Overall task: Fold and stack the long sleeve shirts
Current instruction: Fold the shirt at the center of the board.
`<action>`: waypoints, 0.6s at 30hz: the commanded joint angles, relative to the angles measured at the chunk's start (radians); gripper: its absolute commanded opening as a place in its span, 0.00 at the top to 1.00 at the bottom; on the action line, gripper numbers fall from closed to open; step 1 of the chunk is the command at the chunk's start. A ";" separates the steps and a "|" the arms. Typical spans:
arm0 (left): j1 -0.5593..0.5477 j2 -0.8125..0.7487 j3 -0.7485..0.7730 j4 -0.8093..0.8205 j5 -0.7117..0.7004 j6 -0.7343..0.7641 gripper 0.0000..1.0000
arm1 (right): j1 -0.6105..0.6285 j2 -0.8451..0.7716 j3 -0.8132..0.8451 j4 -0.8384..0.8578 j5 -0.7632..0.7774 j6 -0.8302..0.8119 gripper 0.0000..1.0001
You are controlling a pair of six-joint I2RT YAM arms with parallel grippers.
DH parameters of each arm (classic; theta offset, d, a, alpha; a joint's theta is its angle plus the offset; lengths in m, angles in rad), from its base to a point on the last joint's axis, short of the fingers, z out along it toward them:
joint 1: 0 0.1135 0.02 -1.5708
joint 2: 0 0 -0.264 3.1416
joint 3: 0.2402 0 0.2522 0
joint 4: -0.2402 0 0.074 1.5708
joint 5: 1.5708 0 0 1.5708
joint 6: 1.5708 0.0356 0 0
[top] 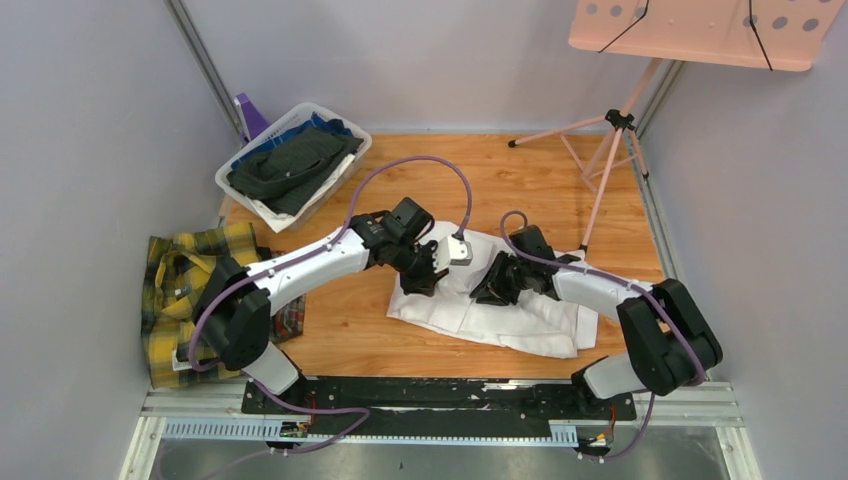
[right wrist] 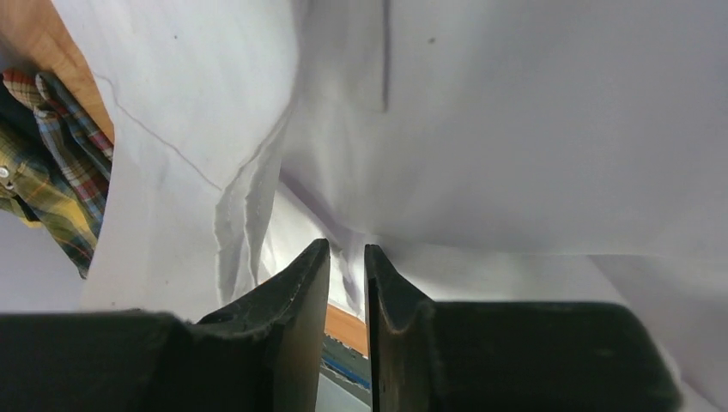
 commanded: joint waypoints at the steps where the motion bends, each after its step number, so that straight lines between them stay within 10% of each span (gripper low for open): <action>1: -0.064 0.028 -0.012 0.054 0.049 -0.010 0.83 | -0.048 -0.048 0.009 -0.037 0.001 -0.040 0.73; 6: -0.166 0.097 -0.027 0.083 0.061 -0.016 0.76 | -0.093 -0.130 -0.011 -0.085 -0.003 -0.050 0.67; 14: -0.230 0.179 -0.039 0.053 0.159 -0.009 0.04 | -0.124 -0.308 -0.019 -0.199 0.042 -0.034 0.68; 18: -0.221 0.136 0.018 -0.077 0.141 0.077 0.00 | -0.063 -0.337 0.011 -0.199 0.044 0.011 0.69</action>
